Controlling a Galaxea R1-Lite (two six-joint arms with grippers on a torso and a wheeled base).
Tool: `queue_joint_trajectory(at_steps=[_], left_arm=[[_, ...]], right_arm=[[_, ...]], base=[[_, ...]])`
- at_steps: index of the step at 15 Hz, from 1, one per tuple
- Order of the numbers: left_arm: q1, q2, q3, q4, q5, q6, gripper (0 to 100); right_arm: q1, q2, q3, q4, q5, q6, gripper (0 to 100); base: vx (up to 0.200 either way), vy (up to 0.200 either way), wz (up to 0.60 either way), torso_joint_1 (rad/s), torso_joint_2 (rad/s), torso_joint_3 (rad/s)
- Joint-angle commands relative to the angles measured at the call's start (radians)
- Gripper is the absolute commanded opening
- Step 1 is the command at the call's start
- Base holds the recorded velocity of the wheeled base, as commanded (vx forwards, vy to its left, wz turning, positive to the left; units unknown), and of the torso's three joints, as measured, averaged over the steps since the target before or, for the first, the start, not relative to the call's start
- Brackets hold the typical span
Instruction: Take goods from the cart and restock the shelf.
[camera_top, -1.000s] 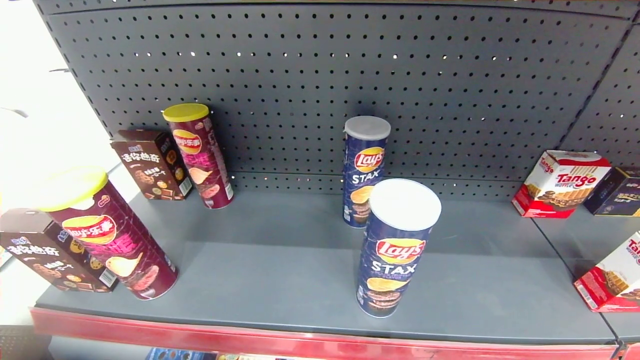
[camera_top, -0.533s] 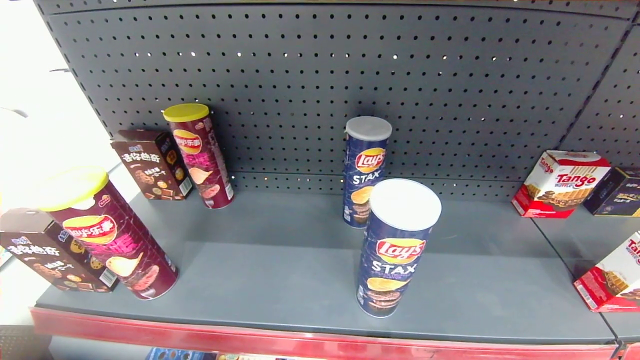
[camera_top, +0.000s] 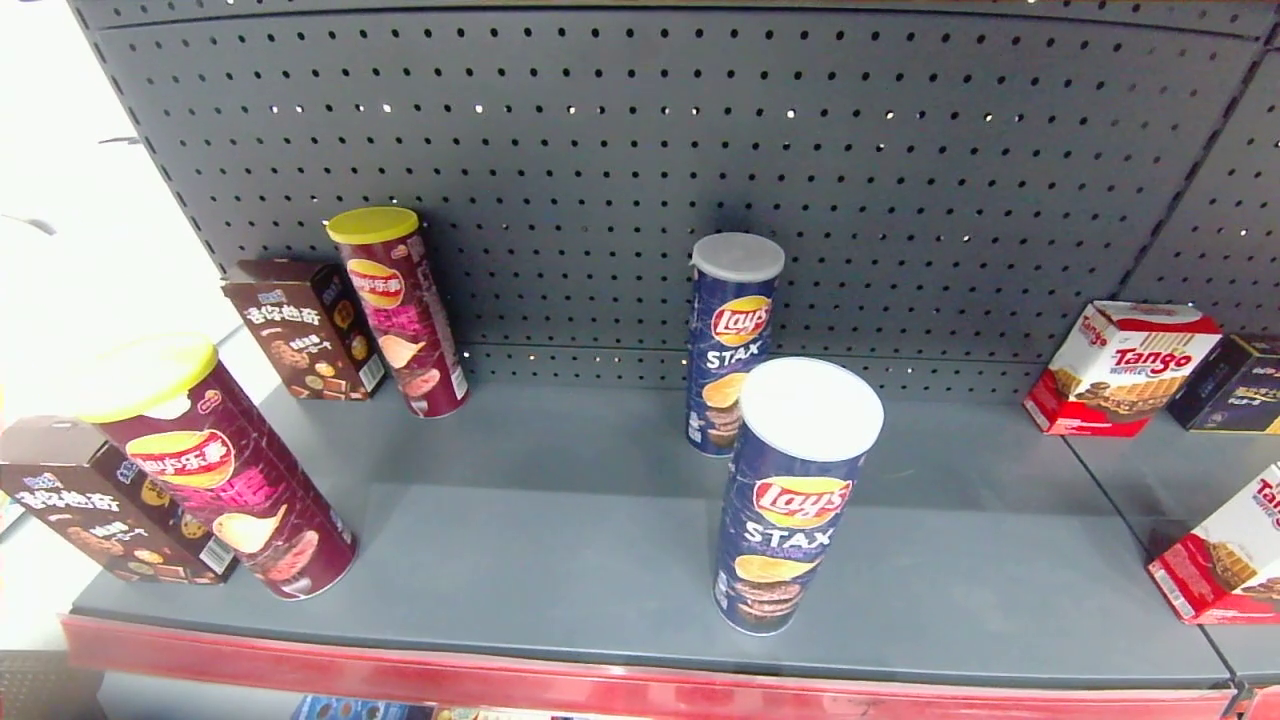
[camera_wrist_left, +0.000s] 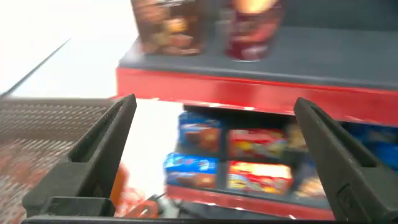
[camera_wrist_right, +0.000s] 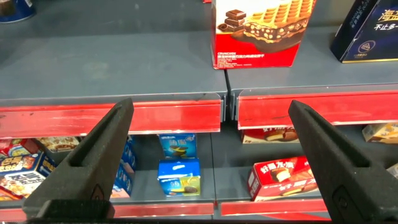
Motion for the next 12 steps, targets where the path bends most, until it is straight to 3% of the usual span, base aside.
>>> queue_joint_trajectory(at_steps=[1, 7, 8, 9, 10, 12], left_arm=[[-0.001, 0.005, 0.0, 0.012, -0.041, -0.01, 100], [-0.002, 0.003, 0.0, 0.011, -0.046, -0.012, 100], [-0.002, 0.005, 0.0, 0.011, -0.046, -0.013, 100], [-0.002, 0.003, 0.0, 0.012, -0.052, -0.012, 100], [-0.002, 0.005, 0.0, 0.011, -0.057, -0.013, 100], [-0.002, 0.005, 0.0, 0.011, -0.069, -0.012, 100]], right_arm=[[0.0, 0.0, 0.001, 0.0, 0.0, 0.0, 100], [-0.003, 0.005, -0.002, 0.003, 0.062, -0.073, 100], [-0.002, 0.037, -0.095, 0.003, 0.071, -0.105, 100], [-0.017, 0.241, -0.283, 0.032, 0.071, -0.118, 100], [-0.006, 0.38, -0.385, 0.04, 0.111, -0.132, 100], [0.043, 0.499, -0.479, 0.038, 0.246, -0.201, 100]], base=[[0.0, 0.0, 0.0, 0.0, 0.0, 0.0], [0.0, 0.0, 0.0, 0.0, 0.0, 0.0], [0.0, 0.0, 0.0, 0.0, 0.0, 0.0], [0.0, 0.0, 0.0, 0.0, 0.0, 0.0], [0.0, 0.0, 0.0, 0.0, 0.0, 0.0], [0.0, 0.0, 0.0, 0.0, 0.0, 0.0]])
